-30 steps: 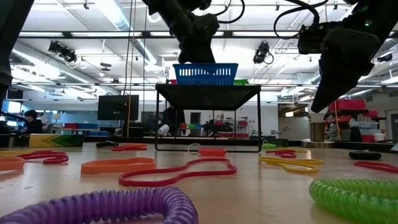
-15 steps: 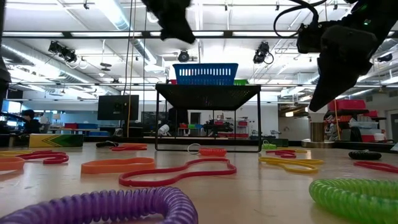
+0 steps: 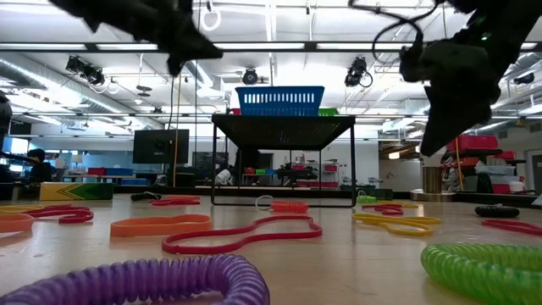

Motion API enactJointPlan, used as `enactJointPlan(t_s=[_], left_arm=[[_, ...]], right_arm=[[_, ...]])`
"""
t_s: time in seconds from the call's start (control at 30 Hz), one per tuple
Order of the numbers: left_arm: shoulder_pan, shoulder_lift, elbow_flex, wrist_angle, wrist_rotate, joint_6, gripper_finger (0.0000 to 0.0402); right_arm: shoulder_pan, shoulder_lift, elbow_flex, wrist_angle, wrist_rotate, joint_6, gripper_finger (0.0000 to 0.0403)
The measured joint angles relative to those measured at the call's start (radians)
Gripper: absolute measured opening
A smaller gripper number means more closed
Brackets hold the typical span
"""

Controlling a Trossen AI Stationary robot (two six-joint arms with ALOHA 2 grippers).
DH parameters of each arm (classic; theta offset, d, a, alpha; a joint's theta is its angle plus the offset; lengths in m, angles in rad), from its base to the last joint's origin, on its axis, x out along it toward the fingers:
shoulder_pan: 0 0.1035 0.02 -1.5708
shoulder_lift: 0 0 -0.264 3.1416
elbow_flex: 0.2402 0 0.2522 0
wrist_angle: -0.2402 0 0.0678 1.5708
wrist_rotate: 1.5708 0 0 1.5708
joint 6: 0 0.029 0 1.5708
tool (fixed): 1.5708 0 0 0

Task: Pick & Place Office Desk Supplies
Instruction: Put the yellow crayon box into the red bin on the shelf

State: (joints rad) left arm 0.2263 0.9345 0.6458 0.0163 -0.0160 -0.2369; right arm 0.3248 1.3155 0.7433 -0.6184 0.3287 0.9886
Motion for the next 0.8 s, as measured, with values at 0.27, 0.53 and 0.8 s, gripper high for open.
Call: enactJointPlan(t_s=[0.27, 0.53, 0.8], left_arm=[[-0.038, -0.049, -0.139, 0.024, -0.086, -0.172, 0.0007], [-0.12, -0.047, -0.386, 0.439, -0.141, -0.137, 0.0008], [-0.135, -0.047, -0.515, 0.588, -0.144, -0.215, 0.0013]], right_arm=[[-0.037, -0.001, 0.011, 0.004, -0.071, 0.047, 0.0006], [0.0, -0.001, 0.011, 0.095, -0.075, -0.018, 0.0003], [0.062, -0.001, 0.015, 0.106, -0.098, -0.04, 0.0004]])
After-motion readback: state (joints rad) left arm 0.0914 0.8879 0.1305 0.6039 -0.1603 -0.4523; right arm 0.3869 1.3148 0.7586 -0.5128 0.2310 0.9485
